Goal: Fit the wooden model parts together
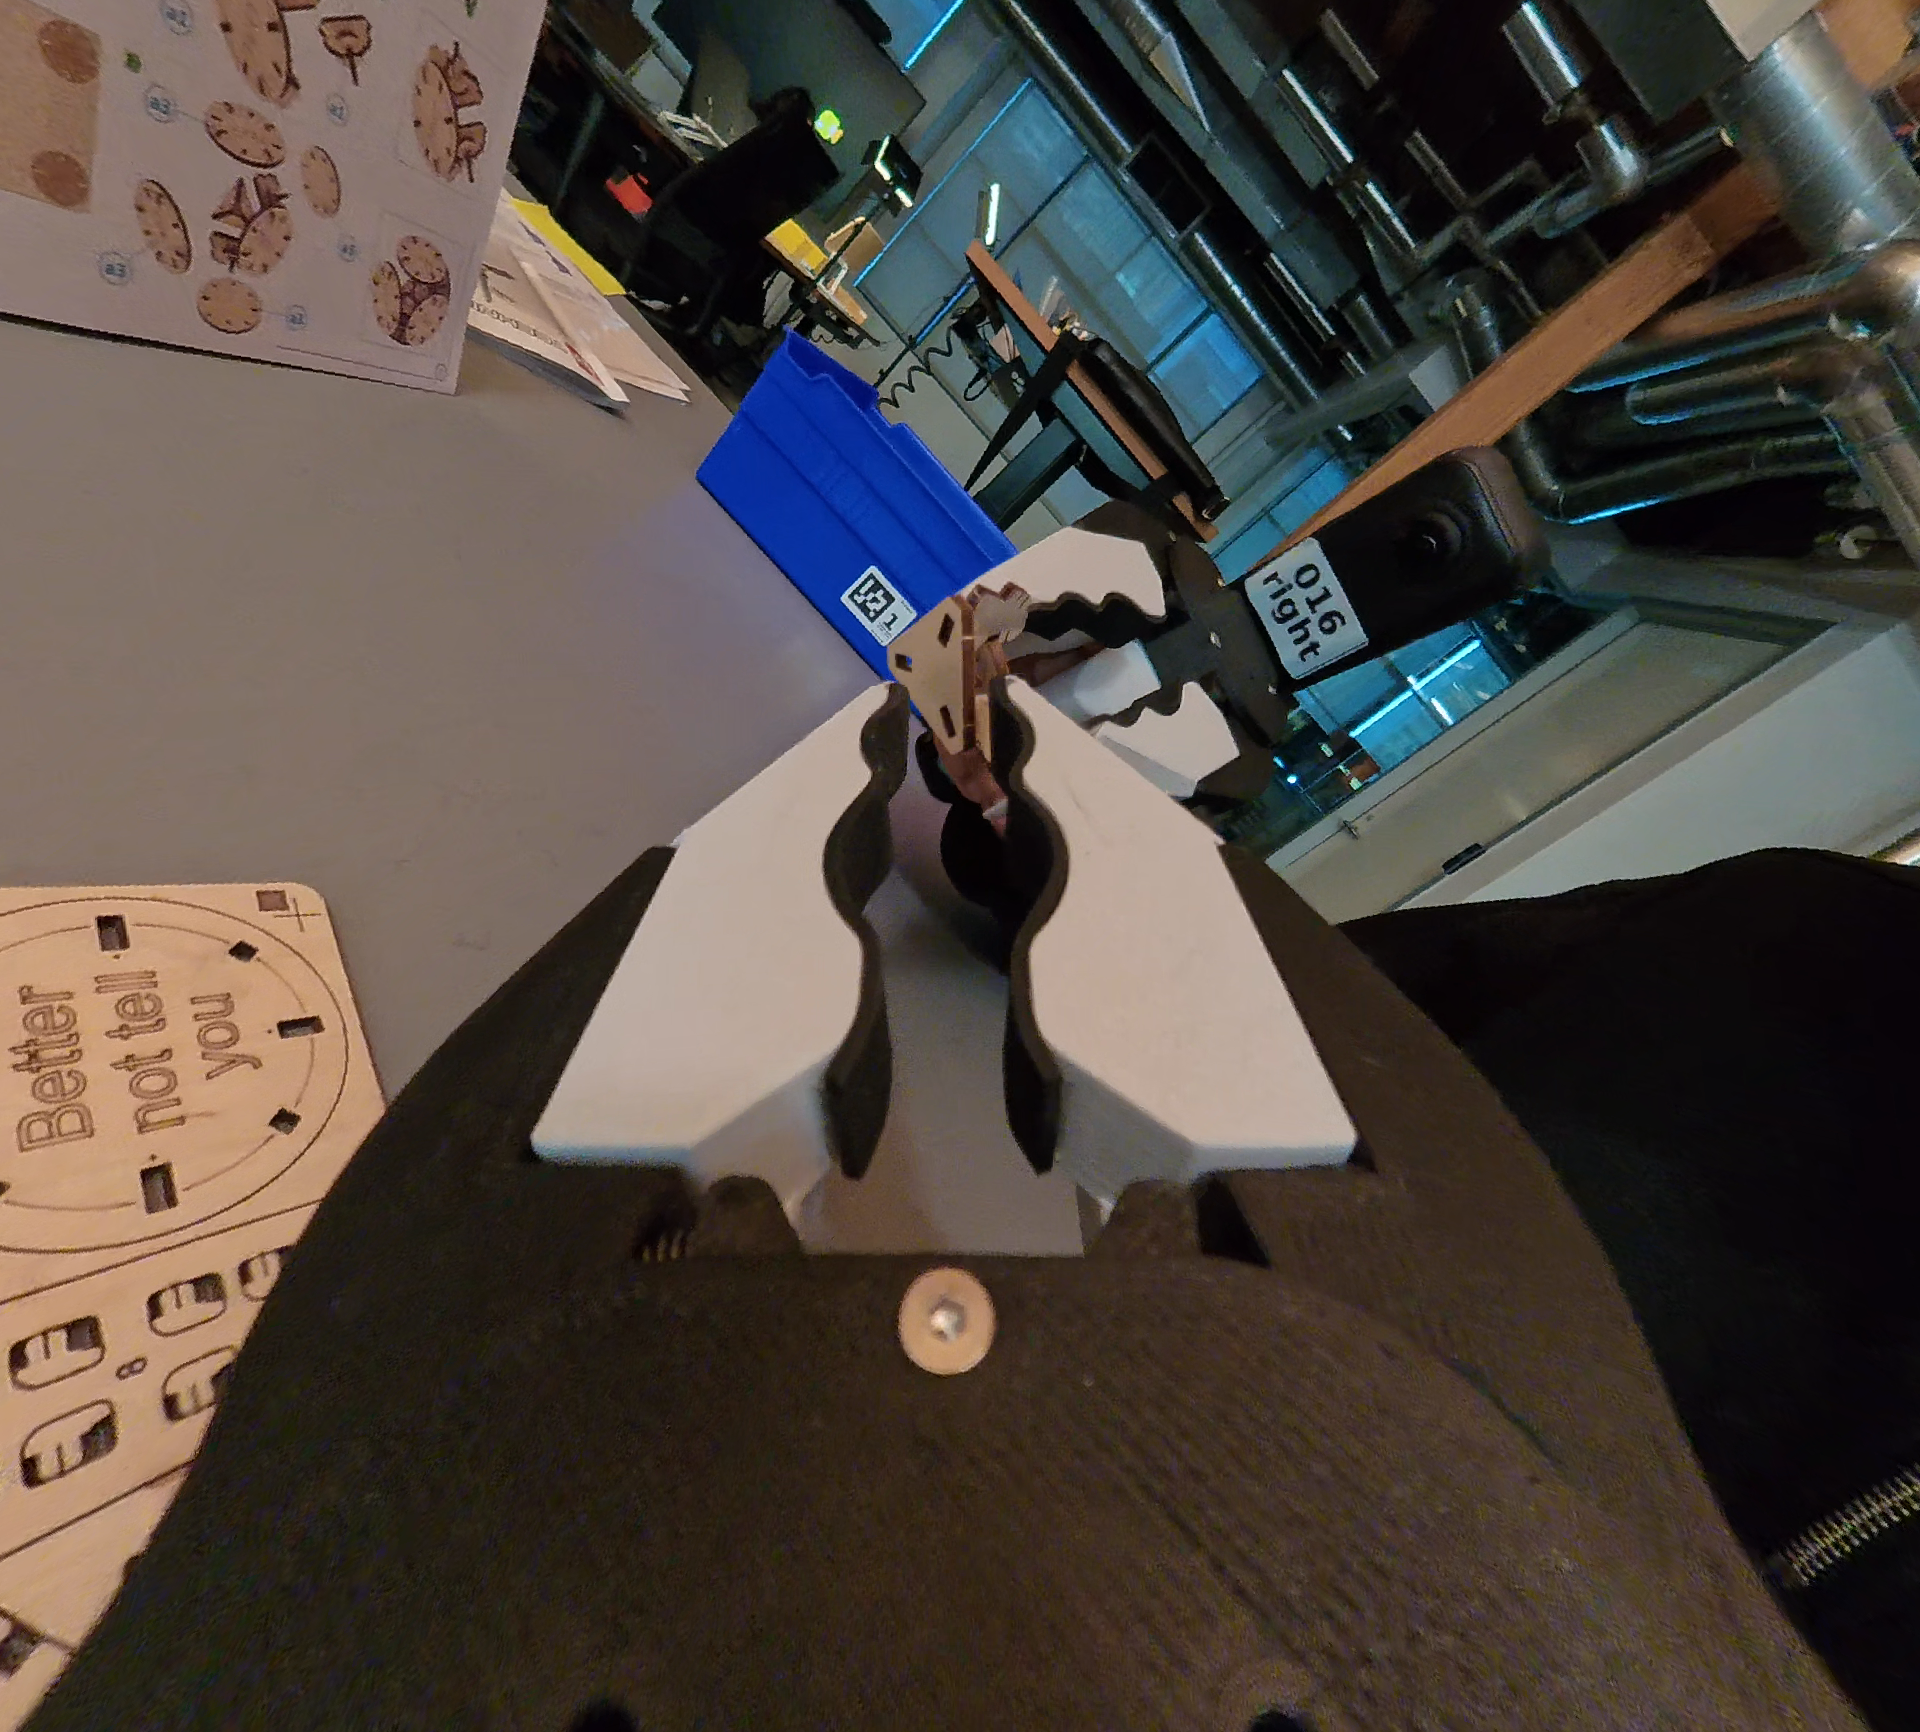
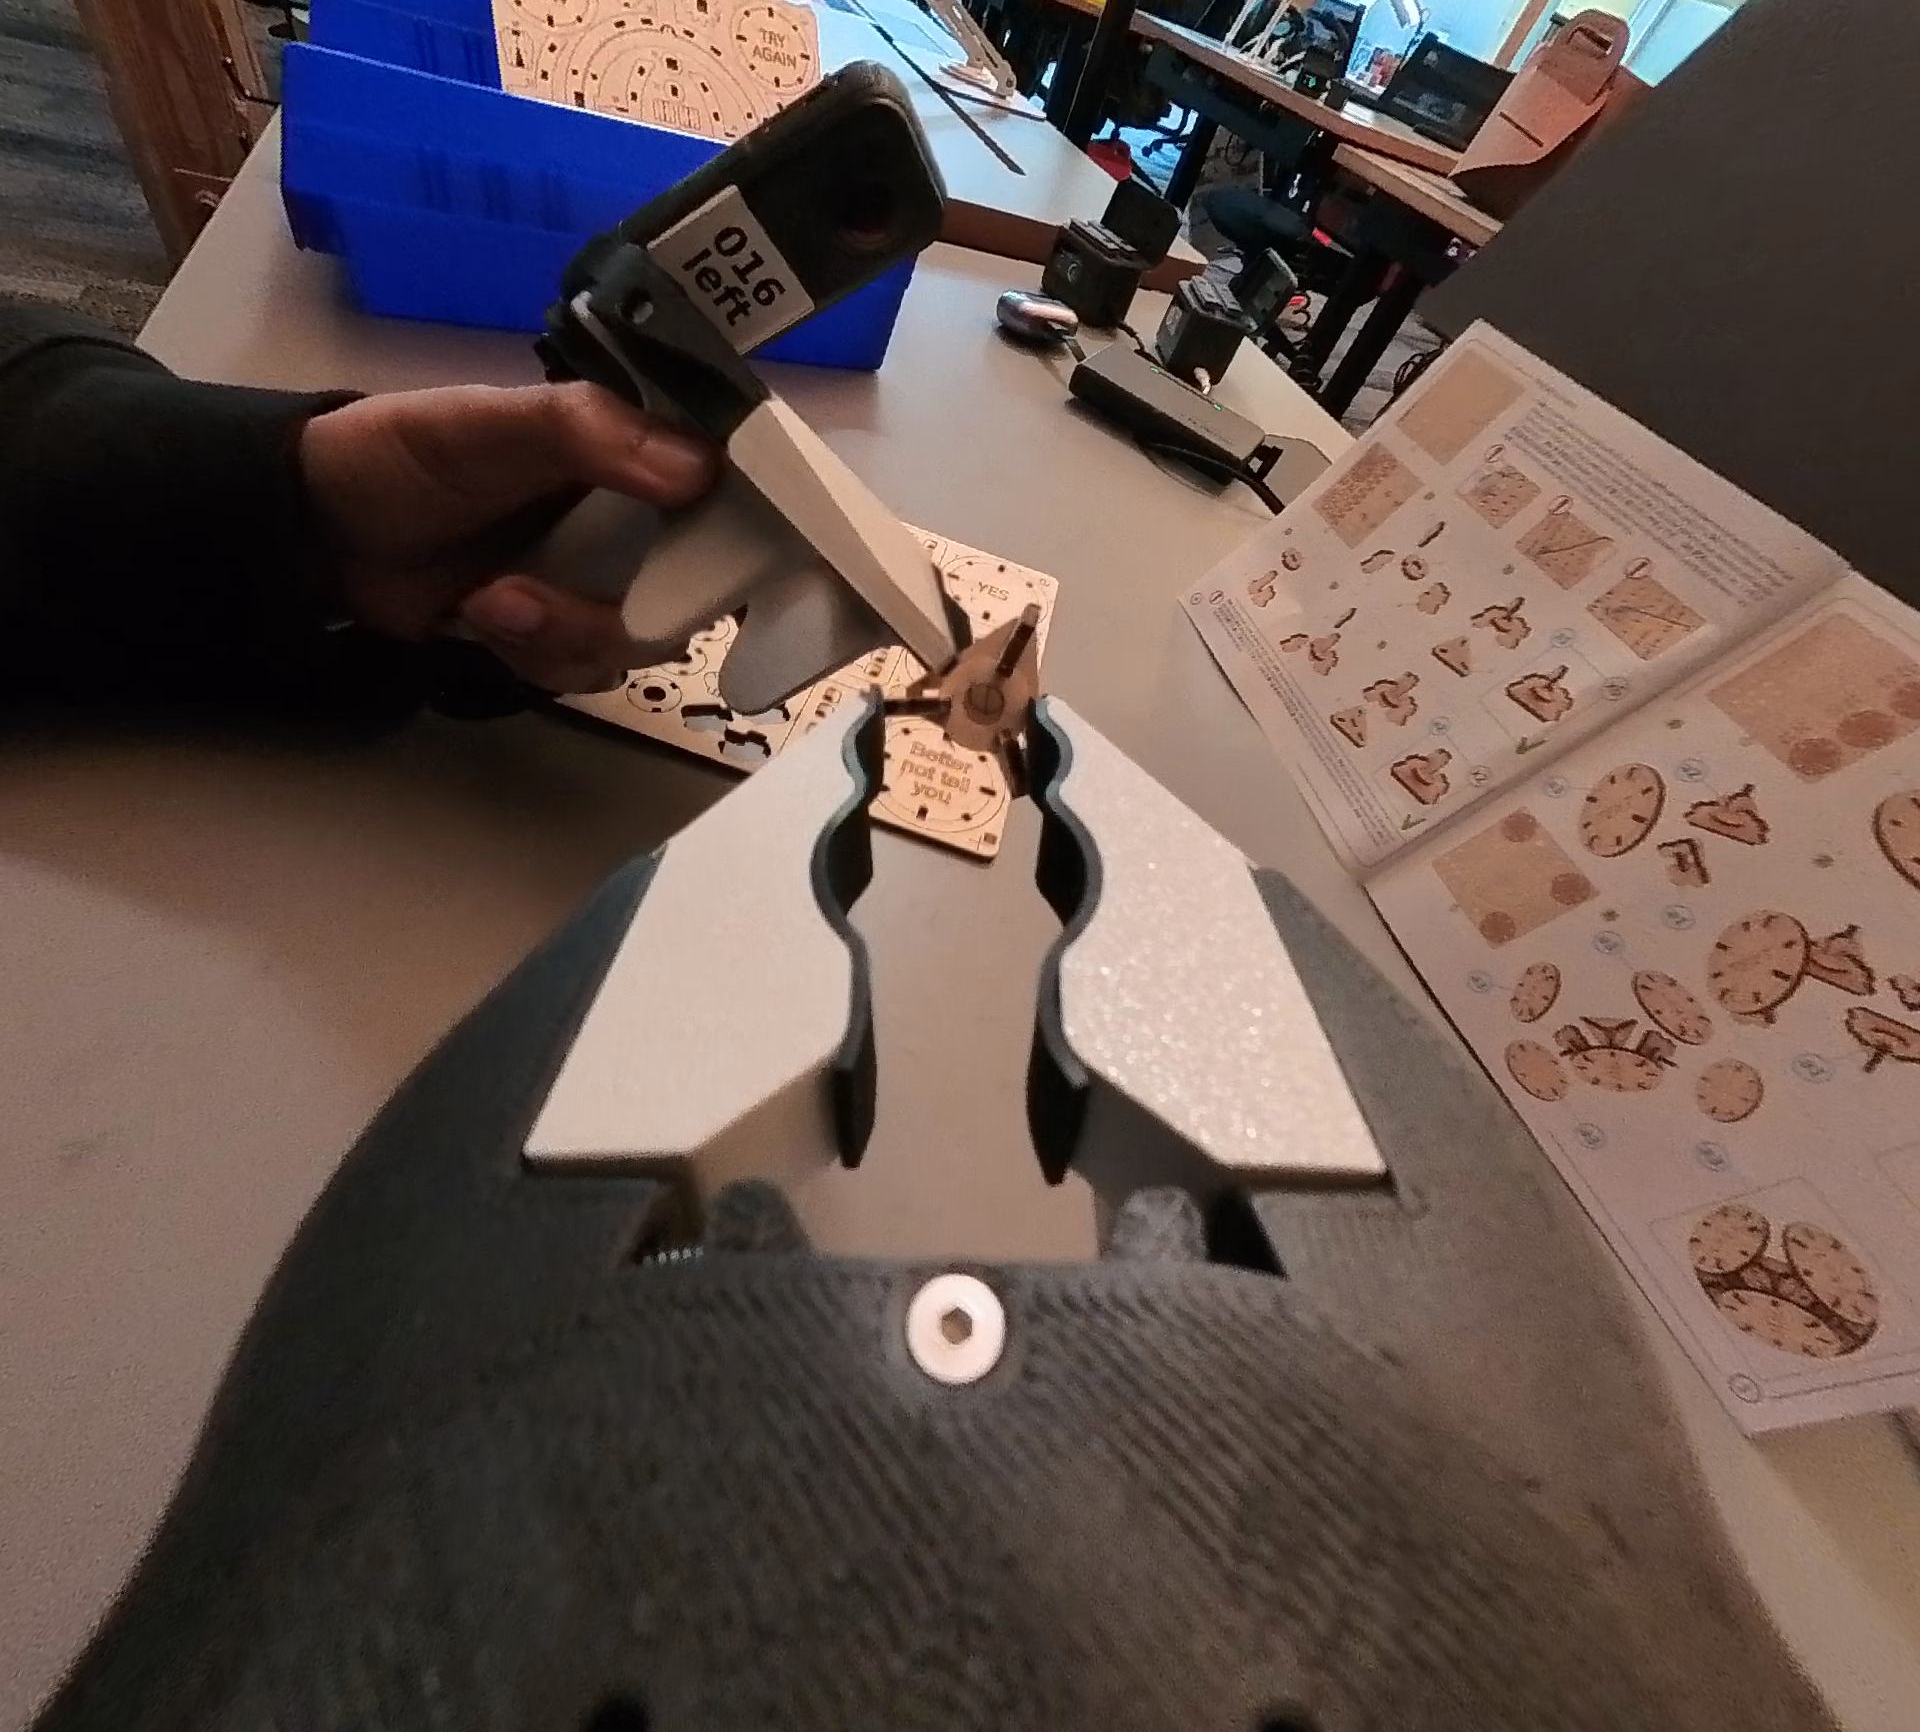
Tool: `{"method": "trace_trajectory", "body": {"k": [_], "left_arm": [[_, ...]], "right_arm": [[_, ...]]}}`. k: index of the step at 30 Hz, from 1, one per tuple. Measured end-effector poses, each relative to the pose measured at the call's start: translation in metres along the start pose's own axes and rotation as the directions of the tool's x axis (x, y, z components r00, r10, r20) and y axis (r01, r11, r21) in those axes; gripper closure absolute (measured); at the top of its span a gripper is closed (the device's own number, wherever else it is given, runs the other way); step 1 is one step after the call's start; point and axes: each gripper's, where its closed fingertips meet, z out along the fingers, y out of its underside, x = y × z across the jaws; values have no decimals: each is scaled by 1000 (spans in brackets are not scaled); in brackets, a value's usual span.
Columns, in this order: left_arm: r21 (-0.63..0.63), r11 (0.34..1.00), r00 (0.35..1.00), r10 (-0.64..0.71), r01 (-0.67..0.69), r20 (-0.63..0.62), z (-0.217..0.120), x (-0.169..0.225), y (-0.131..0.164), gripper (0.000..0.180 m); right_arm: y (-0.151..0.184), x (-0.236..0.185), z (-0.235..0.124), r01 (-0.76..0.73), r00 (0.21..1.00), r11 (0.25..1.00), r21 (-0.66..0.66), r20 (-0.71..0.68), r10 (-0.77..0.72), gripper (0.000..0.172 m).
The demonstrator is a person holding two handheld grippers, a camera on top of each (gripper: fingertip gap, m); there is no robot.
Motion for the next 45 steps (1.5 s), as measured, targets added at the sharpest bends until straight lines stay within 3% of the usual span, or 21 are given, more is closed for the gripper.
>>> {"method": "trace_trajectory", "body": {"k": [8, 14, 23, 36, 41, 45], "left_arm": [[-40, 999, 999, 11, -9, 52, 0, -9, 6, 175], [-52, 997, 996, -44, 48, 77, 1, -15, 11, 178], [10, 973, 972, -228, 229, -57, 0, -8, 4, 178], [18, 963, 953, -265, 271, -144, 0, 1, 1, 177], [28, 959, 950, -276, 283, -147, -1, 0, 0, 177], [62, 940, 928, -319, 335, -191, -6, -1, -7, 178]], "right_arm": [[8, 0, 4, 70, 997, 995, -66, -30, -72, 146], [12, 1, 6, 34, 999, 997, -72, -31, -36, 146], [3, 4, 5, -13, 999, 1000, 14, -41, 14, 146], [-6, 3, 2, -42, 999, 996, 73, -27, 44, 147], [-7, 3, 3, 24, 997, 998, 60, -74, -19, 146], [-15, 5, -1, 2, 997, 994, 106, -72, 6, 138]]}}
